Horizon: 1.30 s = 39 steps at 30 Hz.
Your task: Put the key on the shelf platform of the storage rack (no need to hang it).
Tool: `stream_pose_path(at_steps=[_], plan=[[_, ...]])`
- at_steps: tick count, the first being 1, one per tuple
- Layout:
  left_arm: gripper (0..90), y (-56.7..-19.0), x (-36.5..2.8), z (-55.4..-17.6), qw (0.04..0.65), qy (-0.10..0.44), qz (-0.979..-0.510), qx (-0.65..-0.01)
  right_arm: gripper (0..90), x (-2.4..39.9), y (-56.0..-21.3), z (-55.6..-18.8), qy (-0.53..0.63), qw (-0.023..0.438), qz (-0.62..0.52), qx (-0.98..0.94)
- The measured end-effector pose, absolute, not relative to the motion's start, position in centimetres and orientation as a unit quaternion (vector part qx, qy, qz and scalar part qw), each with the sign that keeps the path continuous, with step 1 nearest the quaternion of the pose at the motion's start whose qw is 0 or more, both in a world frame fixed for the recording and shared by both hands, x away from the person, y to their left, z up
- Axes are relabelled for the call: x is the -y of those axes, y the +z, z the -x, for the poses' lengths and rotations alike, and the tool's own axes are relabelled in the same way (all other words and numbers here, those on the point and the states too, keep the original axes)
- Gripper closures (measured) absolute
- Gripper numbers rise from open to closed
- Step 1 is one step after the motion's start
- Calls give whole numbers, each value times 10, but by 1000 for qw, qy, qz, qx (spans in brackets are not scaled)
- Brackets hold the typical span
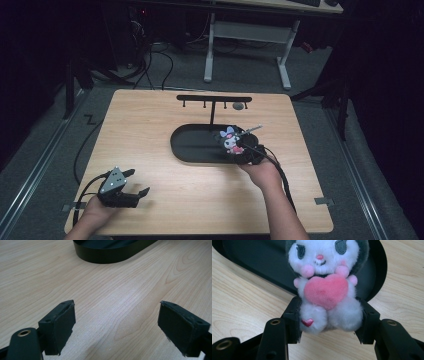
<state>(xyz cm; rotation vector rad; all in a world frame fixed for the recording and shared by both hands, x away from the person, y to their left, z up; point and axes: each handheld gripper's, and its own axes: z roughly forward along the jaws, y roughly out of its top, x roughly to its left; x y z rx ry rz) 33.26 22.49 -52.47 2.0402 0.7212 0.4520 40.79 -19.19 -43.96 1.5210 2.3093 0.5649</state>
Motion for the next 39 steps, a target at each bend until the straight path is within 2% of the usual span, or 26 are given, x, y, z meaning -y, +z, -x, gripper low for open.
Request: stream_pose_path(at_steps=[29, 39], plan=[[155, -525, -225, -333, 447, 178, -826, -293, 481, 165, -451, -452, 194, 158, -537, -806], [155, -525, -225, -333, 448, 178, -826, -293, 482, 156, -468, -463, 181, 147, -537, -810]])
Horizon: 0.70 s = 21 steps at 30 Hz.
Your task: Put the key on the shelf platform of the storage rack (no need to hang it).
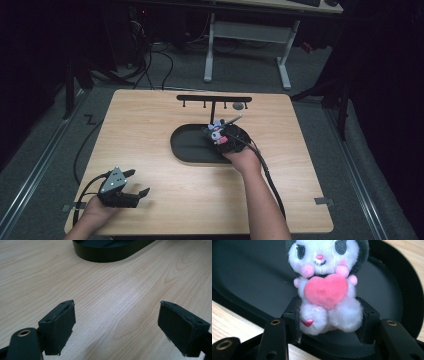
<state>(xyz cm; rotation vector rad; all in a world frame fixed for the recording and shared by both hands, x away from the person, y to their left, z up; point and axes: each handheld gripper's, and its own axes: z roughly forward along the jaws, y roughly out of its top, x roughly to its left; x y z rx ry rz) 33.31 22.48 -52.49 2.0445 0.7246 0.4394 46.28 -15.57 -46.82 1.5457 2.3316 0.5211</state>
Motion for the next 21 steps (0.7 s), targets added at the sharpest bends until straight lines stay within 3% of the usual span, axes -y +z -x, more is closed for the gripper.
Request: stream_pose_path(at_steps=[15, 21], plan=[[155, -525, -224, -333, 445, 179, -828, -292, 472, 173, -481, -447, 167, 127, -553, -806], [155, -525, -224, -333, 444, 178, -828, -292, 385, 167, -483, -449, 172, 123, -552, -806]])
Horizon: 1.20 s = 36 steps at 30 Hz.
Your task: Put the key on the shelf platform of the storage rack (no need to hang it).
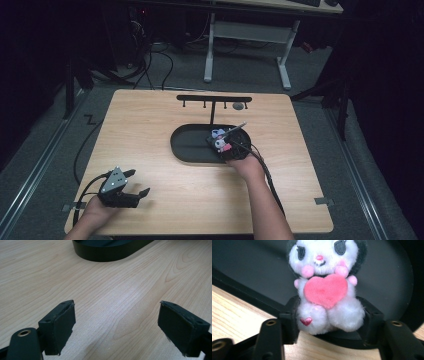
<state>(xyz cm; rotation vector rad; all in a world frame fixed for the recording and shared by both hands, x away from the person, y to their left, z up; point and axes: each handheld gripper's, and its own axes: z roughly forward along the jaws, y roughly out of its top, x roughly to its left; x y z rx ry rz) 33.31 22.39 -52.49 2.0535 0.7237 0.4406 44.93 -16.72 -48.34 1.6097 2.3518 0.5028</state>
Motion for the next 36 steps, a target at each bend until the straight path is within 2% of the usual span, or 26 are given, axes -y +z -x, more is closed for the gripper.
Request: stream_pose_path(at_steps=[3, 10, 33, 36], plan=[[155, -525, -224, -333, 445, 178, -828, -291, 334, 165, -482, -450, 175, 126, -548, -808], [155, -525, -224, -333, 445, 177, -828, -291, 302, 165, -475, -449, 187, 129, -553, -802], [155, -525, -223, -333, 442, 177, -830, -290, 284, 167, -470, -438, 198, 145, -536, -808], [155, -525, -223, -333, 441, 177, -831, -290, 305, 168, -472, -434, 205, 144, -525, -814]])
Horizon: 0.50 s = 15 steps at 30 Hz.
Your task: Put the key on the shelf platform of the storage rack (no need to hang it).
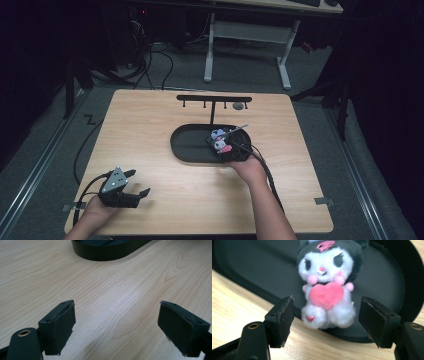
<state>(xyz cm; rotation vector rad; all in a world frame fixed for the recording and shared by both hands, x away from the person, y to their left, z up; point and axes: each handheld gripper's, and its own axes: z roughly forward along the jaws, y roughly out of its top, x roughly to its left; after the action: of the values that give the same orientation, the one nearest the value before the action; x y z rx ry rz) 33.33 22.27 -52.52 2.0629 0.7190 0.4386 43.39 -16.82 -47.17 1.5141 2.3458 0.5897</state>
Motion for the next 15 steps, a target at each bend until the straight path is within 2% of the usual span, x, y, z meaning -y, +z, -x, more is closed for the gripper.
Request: stream_pose_path(at_steps=[15], plan=[[155, -525, -222, -334, 439, 176, -832, -289, 303, 174, -481, -410, 234, 166, -511, -810]])
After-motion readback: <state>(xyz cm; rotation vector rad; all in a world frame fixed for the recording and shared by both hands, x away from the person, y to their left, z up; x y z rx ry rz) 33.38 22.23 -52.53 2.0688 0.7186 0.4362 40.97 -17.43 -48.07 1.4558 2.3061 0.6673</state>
